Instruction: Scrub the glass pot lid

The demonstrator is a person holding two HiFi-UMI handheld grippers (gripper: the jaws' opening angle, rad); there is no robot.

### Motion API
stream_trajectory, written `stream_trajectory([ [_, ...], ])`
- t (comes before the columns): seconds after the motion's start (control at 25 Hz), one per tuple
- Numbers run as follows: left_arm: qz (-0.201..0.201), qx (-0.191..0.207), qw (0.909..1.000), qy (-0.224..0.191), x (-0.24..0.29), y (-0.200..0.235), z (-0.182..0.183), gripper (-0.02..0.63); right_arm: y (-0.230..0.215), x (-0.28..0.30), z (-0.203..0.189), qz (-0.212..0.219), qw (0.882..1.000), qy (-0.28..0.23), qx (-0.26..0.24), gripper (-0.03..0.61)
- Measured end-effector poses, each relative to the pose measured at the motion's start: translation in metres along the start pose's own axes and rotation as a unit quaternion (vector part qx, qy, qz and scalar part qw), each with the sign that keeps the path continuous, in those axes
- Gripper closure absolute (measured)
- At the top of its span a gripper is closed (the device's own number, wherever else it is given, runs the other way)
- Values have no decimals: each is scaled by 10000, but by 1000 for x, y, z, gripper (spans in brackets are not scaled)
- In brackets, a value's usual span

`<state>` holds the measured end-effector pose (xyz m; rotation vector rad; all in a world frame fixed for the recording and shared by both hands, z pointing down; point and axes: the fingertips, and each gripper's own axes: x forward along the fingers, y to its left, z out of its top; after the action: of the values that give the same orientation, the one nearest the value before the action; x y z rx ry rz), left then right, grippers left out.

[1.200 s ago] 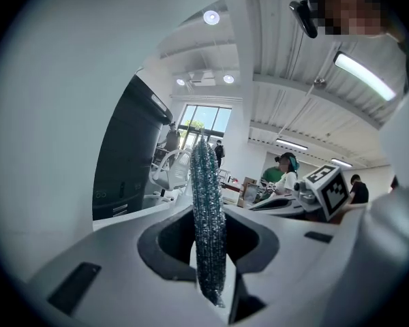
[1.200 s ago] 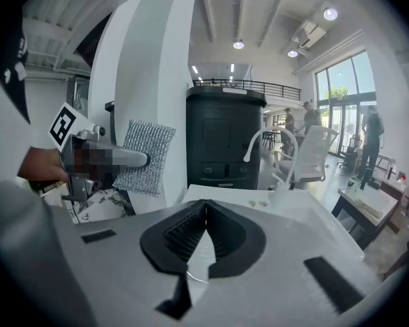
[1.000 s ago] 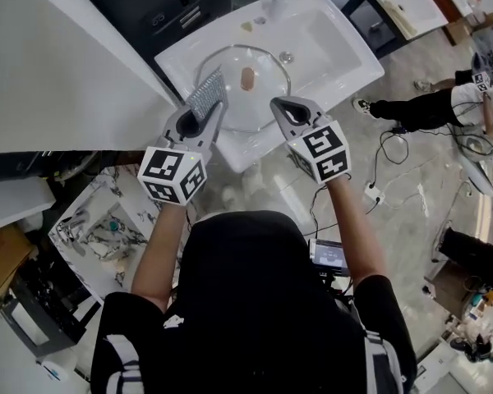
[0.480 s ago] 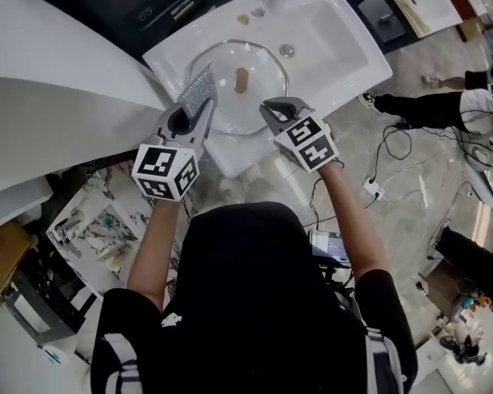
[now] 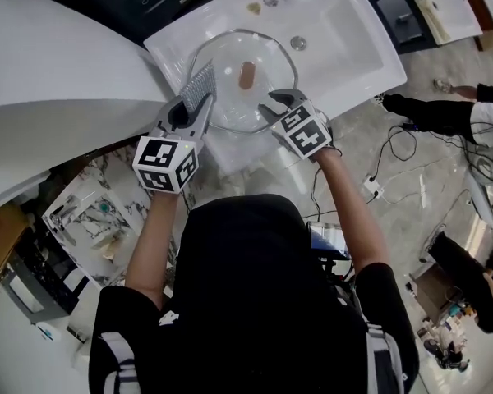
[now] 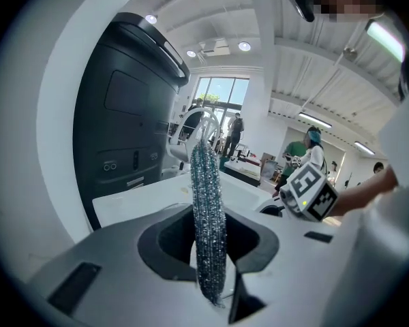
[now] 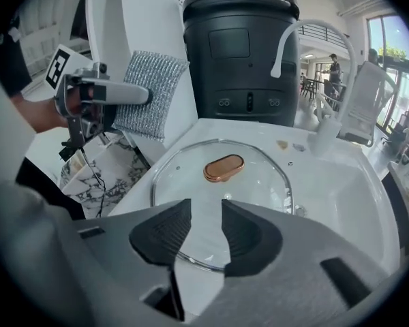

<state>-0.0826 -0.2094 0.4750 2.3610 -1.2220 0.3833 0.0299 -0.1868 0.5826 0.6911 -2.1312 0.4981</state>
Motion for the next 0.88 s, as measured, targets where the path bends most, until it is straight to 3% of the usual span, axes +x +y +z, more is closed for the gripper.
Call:
stream_trajectory([
  [0.48,118,-149,9995,239,8,9,-21,543,-11,34,-14,40,9994,314,-99,347],
  [0.88,234,100,9985,492,15,17,-35,543,-9,47,-31,120,9979,606,-178,342],
])
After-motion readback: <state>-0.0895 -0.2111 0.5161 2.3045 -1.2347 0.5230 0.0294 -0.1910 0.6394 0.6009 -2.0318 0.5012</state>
